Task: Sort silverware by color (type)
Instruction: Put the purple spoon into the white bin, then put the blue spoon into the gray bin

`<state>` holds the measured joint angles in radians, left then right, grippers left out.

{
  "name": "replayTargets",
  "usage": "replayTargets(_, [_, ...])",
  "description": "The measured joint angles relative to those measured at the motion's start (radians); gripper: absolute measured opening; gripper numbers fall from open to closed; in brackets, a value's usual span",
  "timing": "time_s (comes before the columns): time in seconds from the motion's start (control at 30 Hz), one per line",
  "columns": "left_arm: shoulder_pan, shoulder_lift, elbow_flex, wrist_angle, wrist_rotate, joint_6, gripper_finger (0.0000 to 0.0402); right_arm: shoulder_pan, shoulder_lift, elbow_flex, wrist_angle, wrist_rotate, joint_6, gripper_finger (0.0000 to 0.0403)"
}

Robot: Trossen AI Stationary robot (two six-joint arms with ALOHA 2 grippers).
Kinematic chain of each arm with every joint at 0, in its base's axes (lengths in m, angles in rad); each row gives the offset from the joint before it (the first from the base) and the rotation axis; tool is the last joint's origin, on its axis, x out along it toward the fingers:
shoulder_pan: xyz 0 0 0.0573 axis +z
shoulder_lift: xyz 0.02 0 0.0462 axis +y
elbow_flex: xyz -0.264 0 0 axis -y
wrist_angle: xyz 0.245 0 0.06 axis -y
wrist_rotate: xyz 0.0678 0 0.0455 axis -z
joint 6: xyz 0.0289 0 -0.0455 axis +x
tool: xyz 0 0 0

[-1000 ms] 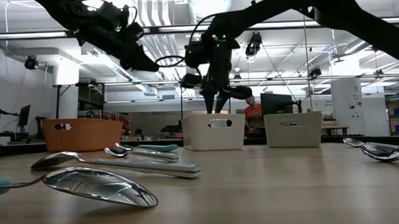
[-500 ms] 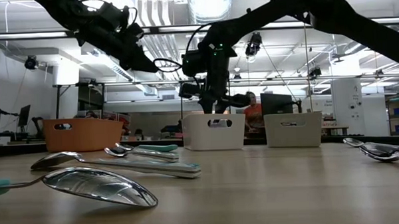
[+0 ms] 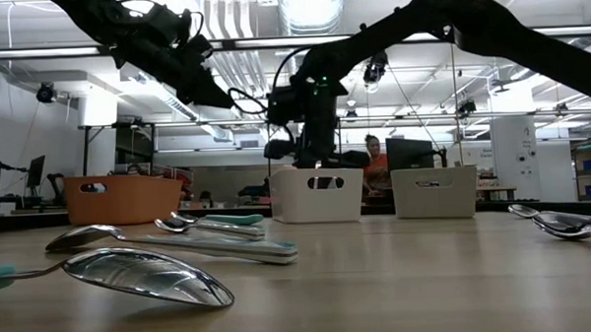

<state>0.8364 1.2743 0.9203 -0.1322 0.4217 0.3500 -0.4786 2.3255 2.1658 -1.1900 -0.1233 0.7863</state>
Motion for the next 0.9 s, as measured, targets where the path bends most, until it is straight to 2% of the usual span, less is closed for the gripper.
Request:
replayTargets(0.2, [0.0,0.0,0.0,-0.002,0.004,0.0,0.0102,0.0,0.001,0.0,0.0,0.02,-0.02,0.0056])
replayTargets(0.5, [0.0,0.0,0.0,-0.002,0.005,0.0,0.0102,0.0,0.001,0.0,-0.001,0.02,-0.028,0.0099])
replayTargets(0.73, [-0.002,0.0,0.0,0.001,0.009,-0.001,0.0102,0.001,-0.047,0.002,-0.012,0.023,-0.156,0.0113])
replayTargets(0.83, [-0.002,0.0,0.0,0.009,0.009,-0.012,0.0102,0.016,-0.091,0.004,-0.015,0.078,-0.243,0.0113])
replayTargets(0.9, [-0.002,0.0,0.0,0.025,0.009,-0.028,0.0102,0.037,-0.122,0.001,-0.017,0.151,-0.31,0.0113])
